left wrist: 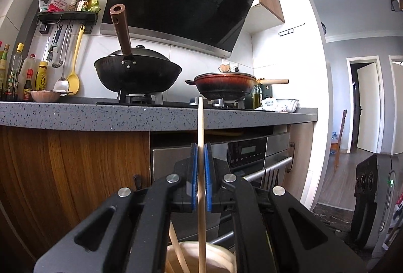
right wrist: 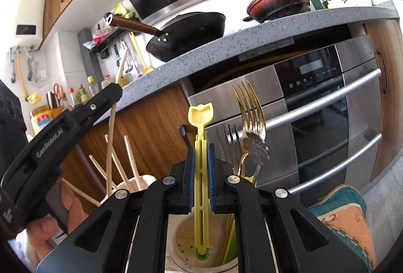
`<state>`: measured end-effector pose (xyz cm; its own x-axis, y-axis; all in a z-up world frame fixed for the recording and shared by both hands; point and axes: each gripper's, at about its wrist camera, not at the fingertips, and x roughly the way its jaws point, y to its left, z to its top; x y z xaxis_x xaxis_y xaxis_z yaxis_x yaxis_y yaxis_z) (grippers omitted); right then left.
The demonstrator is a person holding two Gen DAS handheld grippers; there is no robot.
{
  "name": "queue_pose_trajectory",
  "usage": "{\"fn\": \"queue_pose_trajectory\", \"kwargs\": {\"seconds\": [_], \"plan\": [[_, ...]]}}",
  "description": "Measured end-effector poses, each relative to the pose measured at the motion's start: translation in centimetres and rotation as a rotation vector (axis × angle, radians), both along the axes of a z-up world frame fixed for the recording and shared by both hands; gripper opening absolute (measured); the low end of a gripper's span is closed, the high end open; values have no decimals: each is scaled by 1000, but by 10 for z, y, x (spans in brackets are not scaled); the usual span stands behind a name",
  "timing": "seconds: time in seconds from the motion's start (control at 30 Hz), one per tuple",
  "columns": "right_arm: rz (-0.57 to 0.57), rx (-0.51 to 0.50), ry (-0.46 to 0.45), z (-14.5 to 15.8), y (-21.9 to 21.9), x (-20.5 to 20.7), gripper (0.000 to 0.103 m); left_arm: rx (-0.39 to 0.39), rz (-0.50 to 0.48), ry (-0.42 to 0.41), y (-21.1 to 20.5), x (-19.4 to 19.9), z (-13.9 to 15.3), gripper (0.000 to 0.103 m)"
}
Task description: Organize utensils
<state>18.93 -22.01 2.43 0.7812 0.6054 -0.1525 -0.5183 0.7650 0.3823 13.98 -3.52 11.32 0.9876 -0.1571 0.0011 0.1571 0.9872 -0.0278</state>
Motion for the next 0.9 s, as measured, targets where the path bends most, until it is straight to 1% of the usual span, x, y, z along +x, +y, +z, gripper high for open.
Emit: {"fn": "queue_pose_trajectory", "kwargs": {"seconds": [0.17, 0.27, 0.33, 0.43, 0.57, 0.6, 0.63, 0.67, 0.7, 0.73, 0.77, 0.9], "plan": [[-8, -56, -15, -6, 7, -1, 11, -13, -15, 31, 7, -12, -5, 5], [-18, -102, -24, -8, 11, -7, 11, 5, -17, 57, 9, -21, -9, 5], [-30, -132, -24, -10, 12, -13, 11, 32, -17, 83, 8, -26, -12, 5], [-37, -138, -20, -8, 9, -22, 11, 64, -24, 114, 6, -32, -17, 5], [-26, -164, 10, -11, 7, -28, 11, 77, -32, 132, 6, -39, -20, 5], [-23, -169, 20, -12, 8, -28, 11, 81, -31, 139, 7, -40, -21, 7], [-14, -174, 33, -13, 9, -28, 14, 88, -27, 150, 6, -40, -22, 8], [-9, -177, 43, -14, 10, -29, 18, 94, -26, 153, 6, -40, -22, 11], [-10, -177, 45, -13, 10, -30, 24, 100, -29, 162, 6, -41, -22, 19], [-11, -173, 47, -13, 9, -33, 26, 102, -32, 169, 6, -42, -22, 22], [-14, -165, 46, -11, 6, -37, 26, 102, -29, 173, 7, -43, -21, 29], [-33, -136, 44, -3, -6, -56, 26, 103, -28, 160, 10, -62, -12, 31]]}}
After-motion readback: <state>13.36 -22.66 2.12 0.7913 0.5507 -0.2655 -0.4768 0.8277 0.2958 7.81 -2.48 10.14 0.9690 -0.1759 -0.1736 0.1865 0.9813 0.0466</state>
